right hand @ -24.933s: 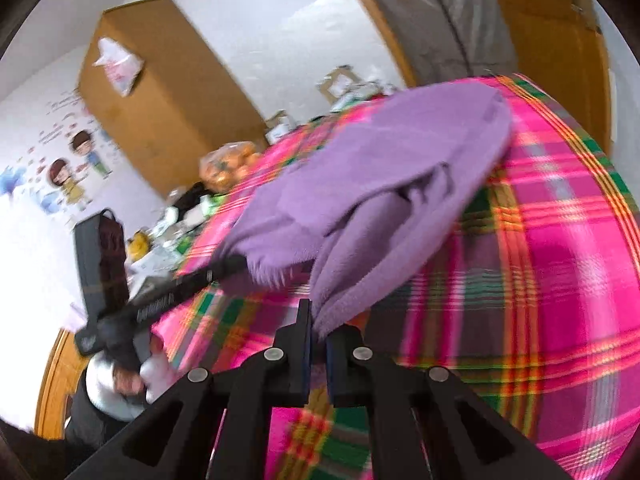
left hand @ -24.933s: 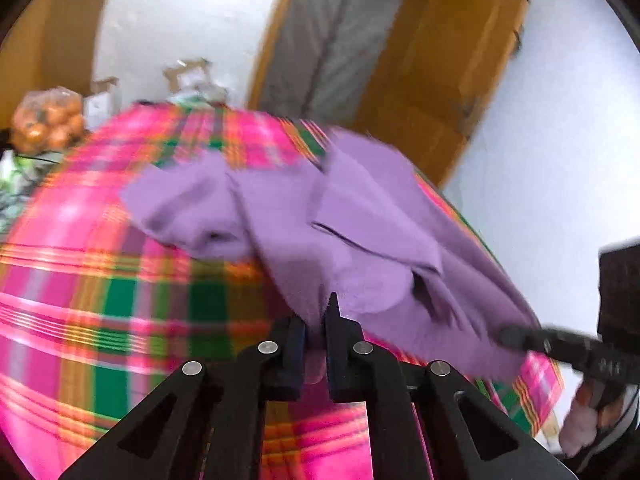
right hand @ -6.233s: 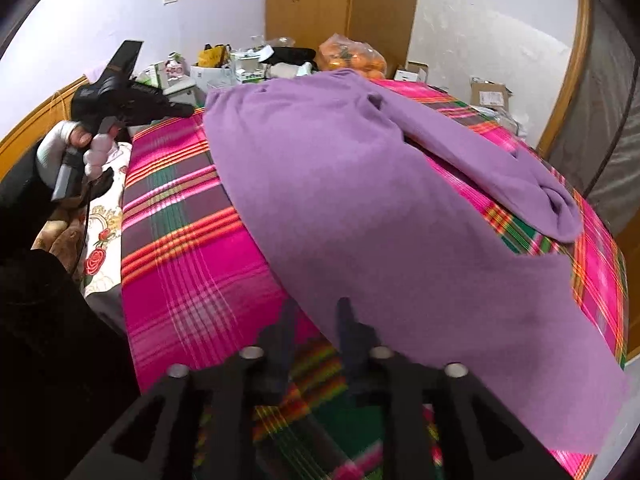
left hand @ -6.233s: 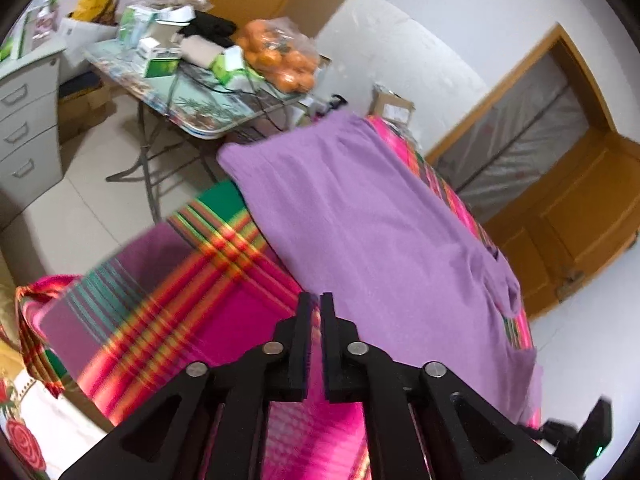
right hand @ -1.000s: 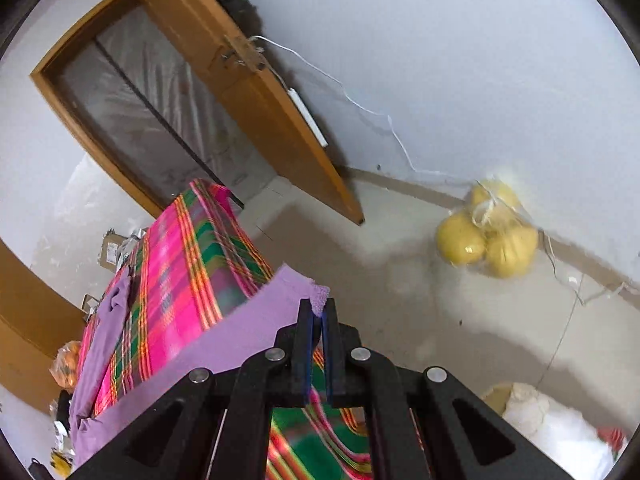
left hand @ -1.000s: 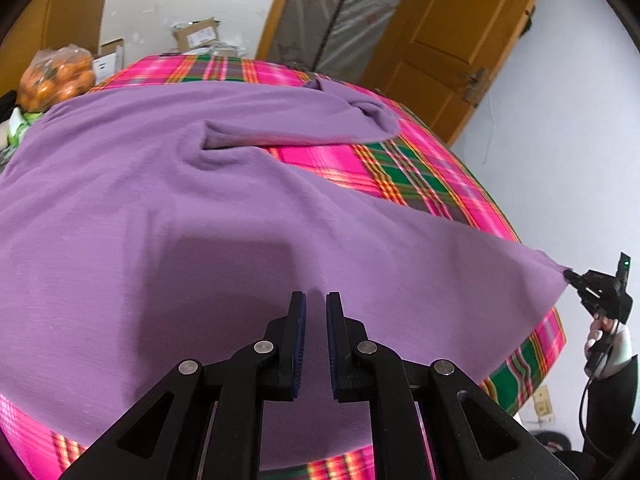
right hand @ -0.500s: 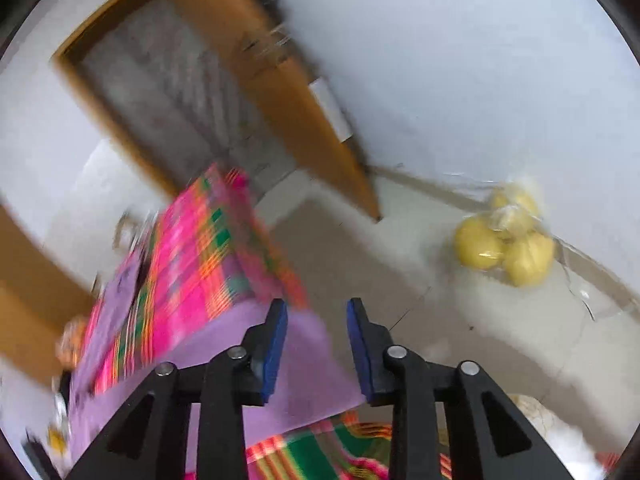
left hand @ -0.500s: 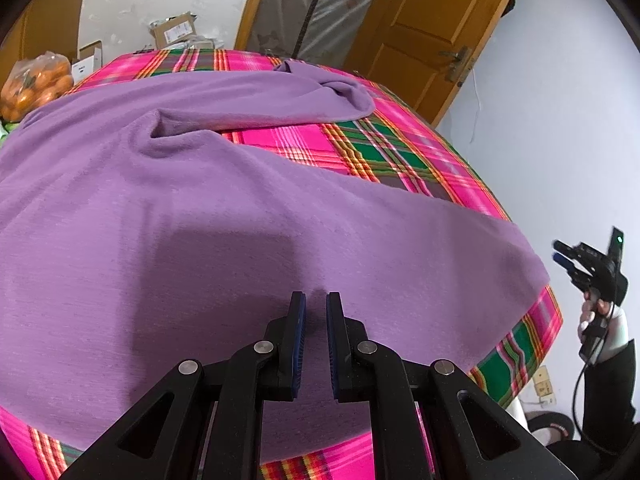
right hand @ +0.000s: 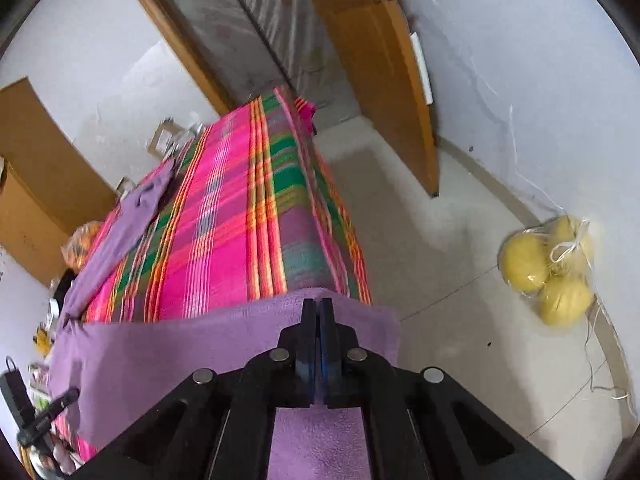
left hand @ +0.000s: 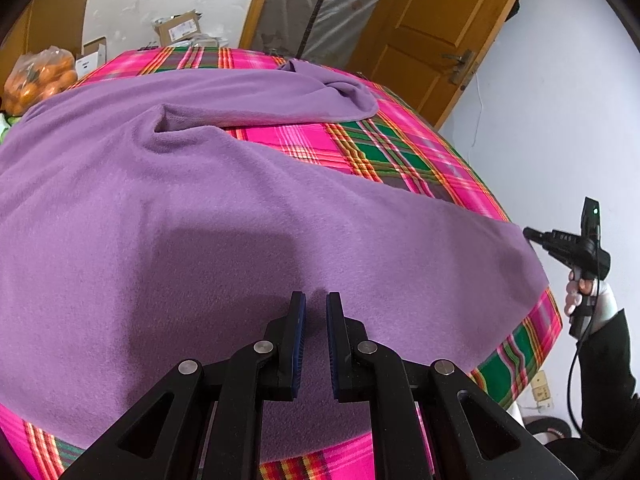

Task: Fold clothes

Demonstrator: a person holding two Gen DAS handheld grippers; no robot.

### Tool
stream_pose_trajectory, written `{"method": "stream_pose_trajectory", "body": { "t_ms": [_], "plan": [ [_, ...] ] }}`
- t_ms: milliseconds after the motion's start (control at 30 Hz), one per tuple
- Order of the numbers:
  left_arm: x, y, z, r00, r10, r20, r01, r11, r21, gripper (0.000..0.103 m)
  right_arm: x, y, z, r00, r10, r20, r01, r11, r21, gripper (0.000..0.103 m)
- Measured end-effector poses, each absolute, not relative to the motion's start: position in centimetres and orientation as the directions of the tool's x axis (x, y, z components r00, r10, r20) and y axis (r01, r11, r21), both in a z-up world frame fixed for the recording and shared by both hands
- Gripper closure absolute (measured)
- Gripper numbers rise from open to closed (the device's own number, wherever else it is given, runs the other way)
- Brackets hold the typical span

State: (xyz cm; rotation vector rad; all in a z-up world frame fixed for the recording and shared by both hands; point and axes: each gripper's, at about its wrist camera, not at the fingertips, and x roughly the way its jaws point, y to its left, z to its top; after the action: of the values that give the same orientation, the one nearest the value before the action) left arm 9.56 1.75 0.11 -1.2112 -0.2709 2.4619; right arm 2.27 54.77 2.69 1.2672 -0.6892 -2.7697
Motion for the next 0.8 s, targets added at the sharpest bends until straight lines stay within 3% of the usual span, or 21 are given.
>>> {"method": "stream_pose_trajectory", "body": {
  "t_ms": [200, 267, 367, 633, 800],
  "plan": [
    [9.7, 1.6, 0.2, -0.557, 0.420, -0.716, -0.250, -0.907, -0.338, 0.092, 3.5, 56.1, 3.7, -0.701, -0.120, -0.703, -0.245, -0.886, 0.395, 0.100],
    [9.7, 1.5, 0.2, -0.563, 0.419, -0.713, -0.244, -0.908, -0.341, 0.092, 4.3, 54.7, 4.2, -0.712, -0.149, -0.686, -0.188, -0.901, 0.391, 0.099],
    [9.7, 0.8, 0.4, -0.582, 0.407, -0.704, -0.220, -0.912, -0.345, 0.092, 4.9, 50.5, 4.6, -0.703, -0.229, -0.673, -0.055, -0.927, 0.372, 0.086],
    [10.2, -2.5, 0.4, -0.627, 0.329, -0.706, -0.122, -0.937, -0.328, 0.092, 2.8, 35.8, 3.3, -0.570, -0.401, -0.717, 0.286, -0.915, 0.285, 0.085],
    [11.2, -6.2, -0.1, -0.653, 0.289, -0.700, -0.041, -0.936, -0.348, 0.092, 0.8, 34.1, 2.9, -0.576, -0.334, -0.747, 0.263, -0.940, 0.217, 0.090]
  ]
}}
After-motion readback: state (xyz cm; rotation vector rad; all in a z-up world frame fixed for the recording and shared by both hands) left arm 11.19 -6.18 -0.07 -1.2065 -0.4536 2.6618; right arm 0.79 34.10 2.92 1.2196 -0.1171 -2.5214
